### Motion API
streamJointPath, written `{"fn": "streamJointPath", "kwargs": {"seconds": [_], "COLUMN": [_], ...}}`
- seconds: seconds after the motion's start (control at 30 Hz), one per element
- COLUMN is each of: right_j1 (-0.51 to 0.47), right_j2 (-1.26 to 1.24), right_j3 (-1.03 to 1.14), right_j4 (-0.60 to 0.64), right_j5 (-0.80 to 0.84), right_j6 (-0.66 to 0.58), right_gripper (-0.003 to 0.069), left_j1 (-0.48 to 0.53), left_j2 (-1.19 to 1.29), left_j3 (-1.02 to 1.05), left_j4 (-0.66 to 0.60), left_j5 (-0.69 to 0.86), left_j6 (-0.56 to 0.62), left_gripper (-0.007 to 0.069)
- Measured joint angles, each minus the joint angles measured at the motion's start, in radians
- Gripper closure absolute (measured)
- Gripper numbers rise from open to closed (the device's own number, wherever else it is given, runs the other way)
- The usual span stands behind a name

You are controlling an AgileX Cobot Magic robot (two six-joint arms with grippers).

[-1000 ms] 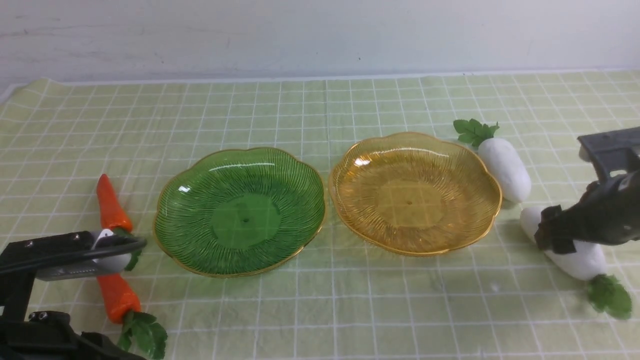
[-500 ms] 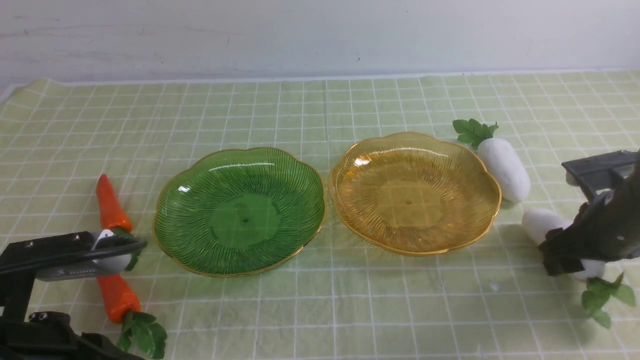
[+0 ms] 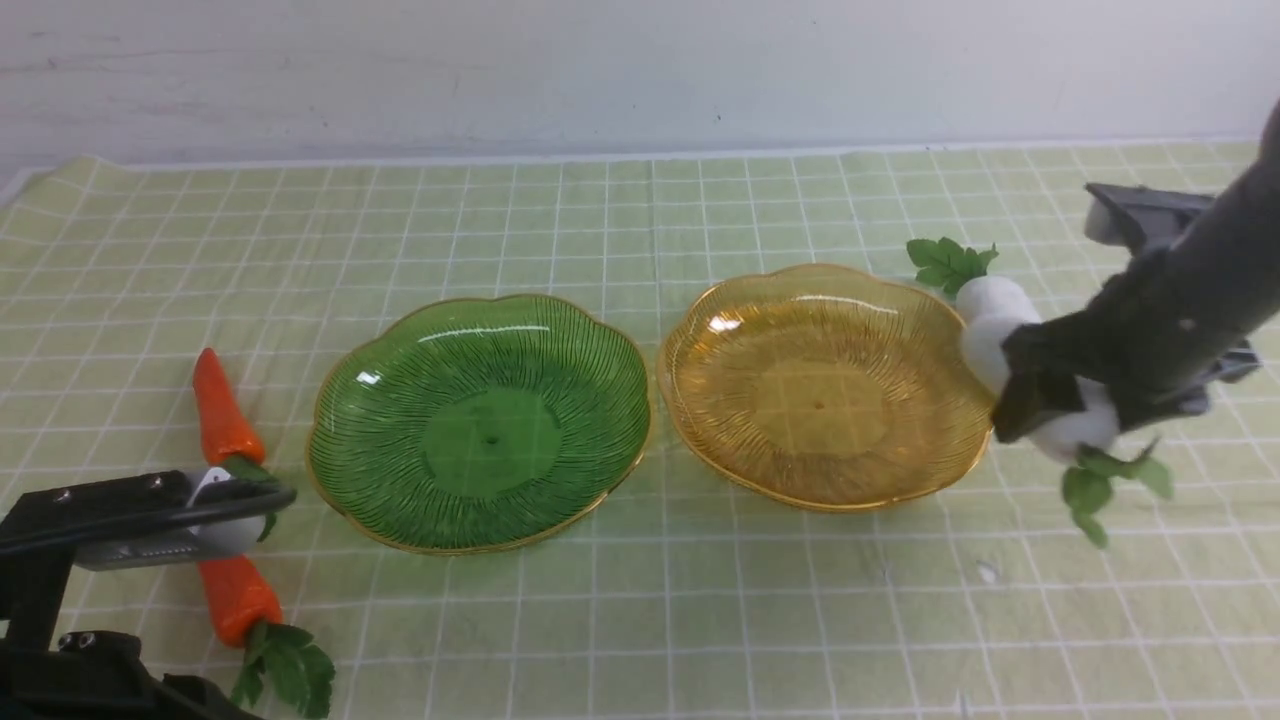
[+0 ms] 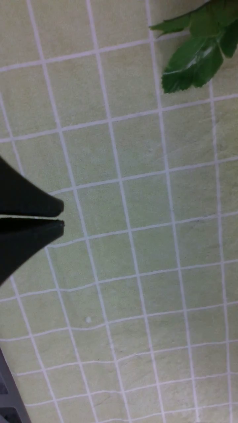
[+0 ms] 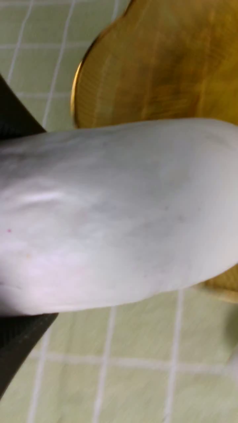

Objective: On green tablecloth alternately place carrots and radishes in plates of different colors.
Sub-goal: 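Place the white radish on the plate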

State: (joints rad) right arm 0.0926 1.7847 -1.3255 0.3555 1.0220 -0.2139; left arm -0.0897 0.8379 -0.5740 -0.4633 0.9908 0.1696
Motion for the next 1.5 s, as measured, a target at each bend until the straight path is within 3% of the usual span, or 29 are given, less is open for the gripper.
{"fn": "streamJointPath", "kwargs": {"seconds": [0.23, 0.5, 0.7, 0.77, 0.87, 1.17, 1.5], "right_j1": [0.076, 0.083, 0.083, 0.083, 0.083, -0.001, -0.054], "right_j2": [0.063, 0.139, 0.142, 0.142, 0.142, 0.161, 0.324], "right_j3": [-0.001, -0.002, -0.002, -0.002, -0.002, -0.005, -0.131], "right_j4": [0.045, 0.045, 0.029, -0.023, -0.082, -0.161, -0.149], "right_j5": [-0.217, -0.350, -0.396, -0.425, -0.462, -0.788, -0.801], "right_j6": [-0.048, -0.052, -0.052, -0.052, -0.047, 0.091, 0.102], "right_gripper": [0.0172, 0.0172, 0.0090, 0.0037, 0.0023, 0.0029, 0.0066], "left_j1": [0.000, 0.000, 0.000, 0.000, 0.000, 0.000, 0.000], "left_j2": [0.001, 0.001, 0.001, 0.001, 0.001, 0.001, 0.001], "left_j3": [0.000, 0.000, 0.000, 0.000, 0.000, 0.000, 0.000], "left_j4": [0.000, -0.014, -0.016, -0.016, -0.016, -0.016, -0.016], "left_j5": [0.000, 0.020, 0.024, 0.025, 0.026, 0.026, 0.026], "left_j6": [-0.008, -0.045, -0.045, -0.046, -0.047, -0.048, -0.048], "left_gripper": [0.0631, 0.0631, 0.0631, 0.0631, 0.0631, 0.0631, 0.0631]}}
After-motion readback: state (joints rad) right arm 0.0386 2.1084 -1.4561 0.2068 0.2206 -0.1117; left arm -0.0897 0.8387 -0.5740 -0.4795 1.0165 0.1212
